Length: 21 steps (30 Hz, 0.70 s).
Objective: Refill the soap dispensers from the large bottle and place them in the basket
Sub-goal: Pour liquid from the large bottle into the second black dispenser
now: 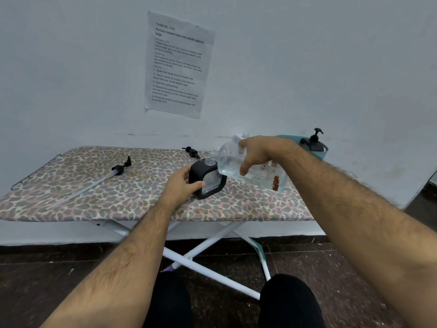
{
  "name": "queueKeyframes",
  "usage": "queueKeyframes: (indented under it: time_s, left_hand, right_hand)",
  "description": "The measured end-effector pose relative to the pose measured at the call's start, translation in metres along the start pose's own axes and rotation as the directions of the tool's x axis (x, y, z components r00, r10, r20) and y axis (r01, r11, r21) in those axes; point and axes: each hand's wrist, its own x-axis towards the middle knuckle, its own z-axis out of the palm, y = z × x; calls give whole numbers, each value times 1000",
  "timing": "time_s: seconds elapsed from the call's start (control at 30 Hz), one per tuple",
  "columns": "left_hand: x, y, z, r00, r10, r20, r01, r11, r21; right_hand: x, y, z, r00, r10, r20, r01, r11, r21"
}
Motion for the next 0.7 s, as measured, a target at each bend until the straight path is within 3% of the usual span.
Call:
queueKeyframes:
  time_s: [0.7]
  left_hand:
    - [1,-1,1,1000,7,-6,-7,1000,22]
  right_hand:
    - [-3,-3,-2,1000,-5,3,5,1000,-10]
